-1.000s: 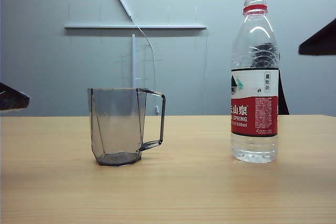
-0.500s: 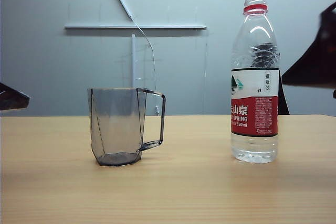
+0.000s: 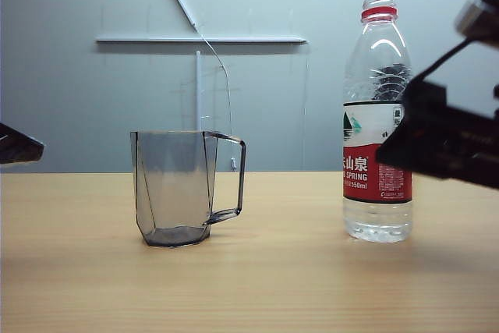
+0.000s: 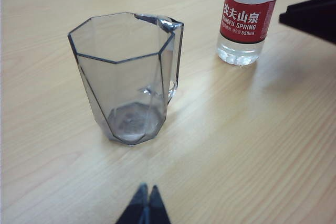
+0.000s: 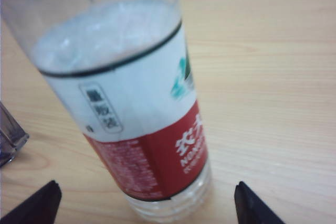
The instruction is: Pick up the mineral water bottle on the table and pour water into the mug until it's half full.
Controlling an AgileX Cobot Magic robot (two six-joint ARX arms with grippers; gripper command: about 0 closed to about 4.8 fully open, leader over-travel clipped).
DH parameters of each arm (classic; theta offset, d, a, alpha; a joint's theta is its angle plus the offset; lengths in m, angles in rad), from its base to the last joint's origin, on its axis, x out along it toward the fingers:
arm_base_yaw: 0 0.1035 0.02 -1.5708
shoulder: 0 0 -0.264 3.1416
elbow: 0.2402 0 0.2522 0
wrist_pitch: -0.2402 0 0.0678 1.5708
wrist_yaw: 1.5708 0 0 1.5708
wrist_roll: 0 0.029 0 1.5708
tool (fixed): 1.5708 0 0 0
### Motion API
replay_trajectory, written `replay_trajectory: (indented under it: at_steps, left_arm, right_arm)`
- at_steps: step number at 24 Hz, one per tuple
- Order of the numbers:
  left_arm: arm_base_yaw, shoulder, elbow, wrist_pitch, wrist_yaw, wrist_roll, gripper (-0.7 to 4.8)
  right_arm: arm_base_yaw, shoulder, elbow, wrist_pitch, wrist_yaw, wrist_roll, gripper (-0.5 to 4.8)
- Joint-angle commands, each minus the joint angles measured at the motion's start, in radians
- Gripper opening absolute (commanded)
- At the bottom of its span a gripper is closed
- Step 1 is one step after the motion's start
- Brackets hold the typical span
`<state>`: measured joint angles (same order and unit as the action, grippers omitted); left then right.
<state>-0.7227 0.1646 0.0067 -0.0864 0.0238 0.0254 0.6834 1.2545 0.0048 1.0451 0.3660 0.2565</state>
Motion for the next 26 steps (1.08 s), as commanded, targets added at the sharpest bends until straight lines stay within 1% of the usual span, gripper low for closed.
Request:
replay_trajectory:
  at_steps: [1, 3, 9, 11, 13, 20, 26]
  left_arm:
    - [0.0, 0.001, 0.002, 0.013, 0.003, -0.003, -0.02]
    - [0.0, 0.001, 0.002, 0.013, 0.003, -0.003, -0.02]
    - [0.001, 0.001, 0.002, 0.013, 0.003, -0.003, -0.02]
    - [0.001, 0.001, 0.002, 0.013, 0.002, -0.003, -0.02]
    - [0.001, 0.001, 0.002, 0.013, 0.003, -0.003, -0.02]
    - [0.001, 0.001, 0.002, 0.013, 0.003, -0.003, -0.02]
    - [0.001, 0.001, 0.002, 0.013, 0.003, -0.003, -0.02]
  right_arm:
    - [0.0, 0.182, 0.015, 0.284, -0.004, -0.026, 4.79]
    - [-0.002, 0.268, 0.037, 0.358, -0.001, -0.042, 4.79]
    - [-0.003, 0.391, 0.126, 0.363, 0.008, -0.055, 4.79]
    - [-0.003, 0.4, 0.143, 0.363, 0.037, -0.055, 4.79]
    - [-0.012, 0.4, 0.159, 0.362, 0.043, -0.056, 4.79]
    - [-0.056, 0.401, 0.197, 0.33, 0.039, -0.055, 4.79]
    - [-0.063, 0.401, 0.249, 0.274, 0.016, -0.055, 4.79]
